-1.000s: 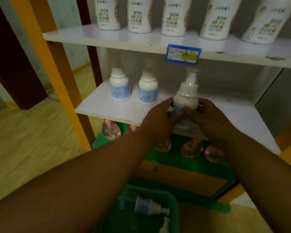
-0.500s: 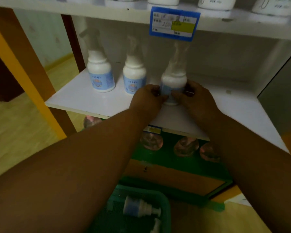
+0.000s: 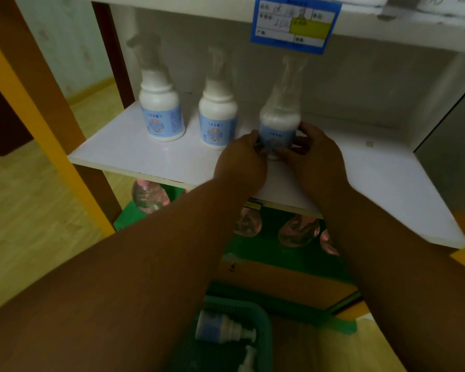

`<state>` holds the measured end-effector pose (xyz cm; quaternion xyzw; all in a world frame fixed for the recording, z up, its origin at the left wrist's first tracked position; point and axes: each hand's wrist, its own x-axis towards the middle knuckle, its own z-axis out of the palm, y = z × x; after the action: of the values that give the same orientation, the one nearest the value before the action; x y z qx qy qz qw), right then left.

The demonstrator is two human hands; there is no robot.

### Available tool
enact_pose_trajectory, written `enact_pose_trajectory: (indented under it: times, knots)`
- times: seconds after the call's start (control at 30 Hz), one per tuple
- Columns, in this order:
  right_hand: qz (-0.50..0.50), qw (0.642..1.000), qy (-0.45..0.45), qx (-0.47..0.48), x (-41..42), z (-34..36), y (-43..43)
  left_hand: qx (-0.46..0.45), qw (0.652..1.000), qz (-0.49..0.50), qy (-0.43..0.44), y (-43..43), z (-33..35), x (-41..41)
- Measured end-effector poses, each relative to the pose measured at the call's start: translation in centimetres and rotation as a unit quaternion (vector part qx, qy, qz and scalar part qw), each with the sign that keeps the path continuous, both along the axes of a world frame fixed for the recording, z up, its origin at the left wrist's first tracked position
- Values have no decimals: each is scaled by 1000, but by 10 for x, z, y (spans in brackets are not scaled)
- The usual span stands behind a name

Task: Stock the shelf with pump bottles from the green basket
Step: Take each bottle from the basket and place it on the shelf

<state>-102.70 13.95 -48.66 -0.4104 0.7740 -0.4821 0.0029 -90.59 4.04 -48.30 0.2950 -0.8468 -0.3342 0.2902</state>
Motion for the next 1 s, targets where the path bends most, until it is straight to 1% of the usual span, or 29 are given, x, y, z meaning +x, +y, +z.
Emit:
enact_pose_trajectory:
  times: [0.07,0.17,0.3,0.43,0.5,0.73,0.87,1.0]
  knots:
    - [17,1000,18,15,1,0,-2,-2,1000,0,-18,-1,1,0]
    - [7,998,53,29,1,-3,-5,-2,999,-2,-40,0,3,0]
    - [-6,998,55,32,0,-8,-7,-3,998,-7,-60,-1,7,2]
    - [-3,994,100,43,-3,-11,-8,-3,997,-10,-75,-2,10,4]
    - [-5,994,102,47,-4,-12,-8,-5,996,-13,-84,-2,11,4]
    - [-16,992,121,44,-4,-12,-7,12,996,-19,-84,-1,11,5]
    - [-20,991,126,42,-3,-12,-7,27,997,-19,-69,1,11,6]
    - [-23,992,112,49,-4,-11,-8,32,998,-10,-54,2,10,2]
